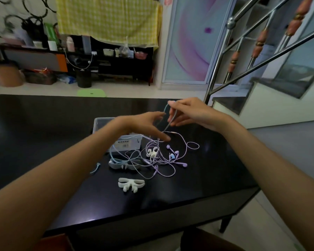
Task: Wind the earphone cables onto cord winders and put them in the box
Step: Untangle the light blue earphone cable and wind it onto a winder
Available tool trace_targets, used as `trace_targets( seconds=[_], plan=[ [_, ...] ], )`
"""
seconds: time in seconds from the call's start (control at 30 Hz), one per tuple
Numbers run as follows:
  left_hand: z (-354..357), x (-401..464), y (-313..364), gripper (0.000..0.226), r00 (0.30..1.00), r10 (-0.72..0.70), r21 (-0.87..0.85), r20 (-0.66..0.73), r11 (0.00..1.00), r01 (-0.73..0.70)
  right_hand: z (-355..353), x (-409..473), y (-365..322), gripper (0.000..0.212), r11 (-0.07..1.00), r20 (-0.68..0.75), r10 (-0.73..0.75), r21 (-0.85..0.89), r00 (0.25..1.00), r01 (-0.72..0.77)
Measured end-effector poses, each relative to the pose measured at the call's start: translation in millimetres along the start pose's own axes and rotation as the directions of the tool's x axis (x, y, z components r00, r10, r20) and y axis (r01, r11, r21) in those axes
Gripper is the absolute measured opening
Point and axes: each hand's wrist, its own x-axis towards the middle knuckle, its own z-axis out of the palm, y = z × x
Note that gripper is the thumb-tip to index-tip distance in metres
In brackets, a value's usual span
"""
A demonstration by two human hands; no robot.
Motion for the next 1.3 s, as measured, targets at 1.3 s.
trace_targets(
  seconds=[1.3],
  plan=[
    [22, -18, -109, 0.033, 0.95, -0.129, 0.041, -0.285, 0.988, 0.147, -13, 27, 135, 0.024, 0.795, 0.091, 0.306, -0.573, 0.948, -0.201]
  ],
)
